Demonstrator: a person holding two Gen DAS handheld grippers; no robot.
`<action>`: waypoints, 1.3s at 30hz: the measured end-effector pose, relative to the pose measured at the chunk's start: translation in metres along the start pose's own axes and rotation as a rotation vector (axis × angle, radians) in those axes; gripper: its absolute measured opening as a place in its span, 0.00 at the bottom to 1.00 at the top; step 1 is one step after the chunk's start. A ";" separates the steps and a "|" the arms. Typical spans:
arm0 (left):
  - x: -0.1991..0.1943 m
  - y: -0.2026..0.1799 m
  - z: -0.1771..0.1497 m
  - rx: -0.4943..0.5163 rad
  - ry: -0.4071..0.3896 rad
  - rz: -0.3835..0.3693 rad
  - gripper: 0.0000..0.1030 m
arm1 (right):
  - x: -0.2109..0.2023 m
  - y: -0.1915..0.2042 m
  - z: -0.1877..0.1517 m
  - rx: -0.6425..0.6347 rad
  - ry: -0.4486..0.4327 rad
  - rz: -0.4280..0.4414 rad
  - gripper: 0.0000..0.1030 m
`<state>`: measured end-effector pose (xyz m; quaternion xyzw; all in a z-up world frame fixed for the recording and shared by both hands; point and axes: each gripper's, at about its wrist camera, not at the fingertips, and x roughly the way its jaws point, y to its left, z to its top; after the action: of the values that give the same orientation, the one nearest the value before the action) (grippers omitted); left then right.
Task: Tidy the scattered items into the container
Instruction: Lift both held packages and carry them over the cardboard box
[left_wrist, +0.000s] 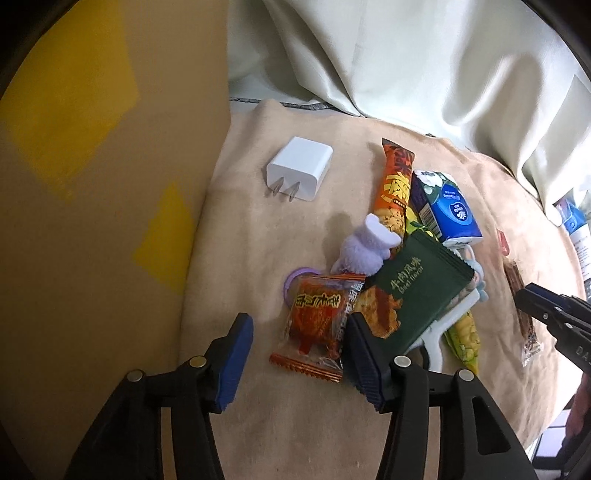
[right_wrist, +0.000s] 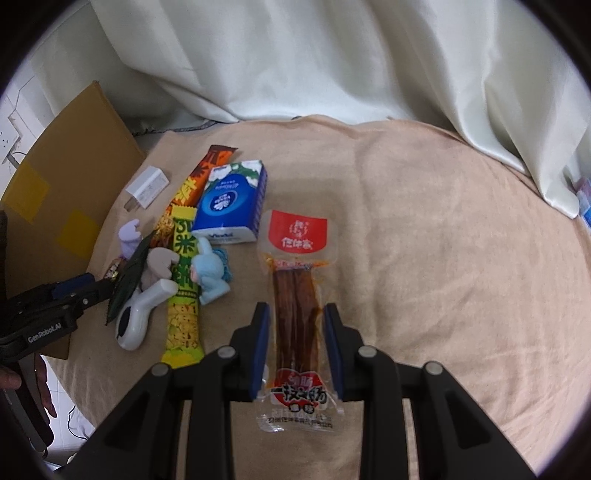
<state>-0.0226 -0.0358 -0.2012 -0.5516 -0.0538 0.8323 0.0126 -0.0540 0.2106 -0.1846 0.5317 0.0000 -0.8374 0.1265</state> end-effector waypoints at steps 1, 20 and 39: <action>0.001 -0.001 0.002 0.008 -0.001 0.004 0.54 | 0.000 0.000 0.000 0.000 0.000 0.000 0.32; -0.017 -0.005 0.000 0.014 0.002 -0.092 0.31 | -0.001 0.004 -0.007 0.003 0.010 -0.002 0.32; -0.123 -0.037 0.017 0.076 -0.197 -0.063 0.31 | -0.096 0.013 0.008 0.006 -0.173 0.023 0.32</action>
<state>0.0079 -0.0106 -0.0782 -0.4645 -0.0404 0.8830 0.0544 -0.0200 0.2173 -0.0939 0.4578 -0.0194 -0.8787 0.1338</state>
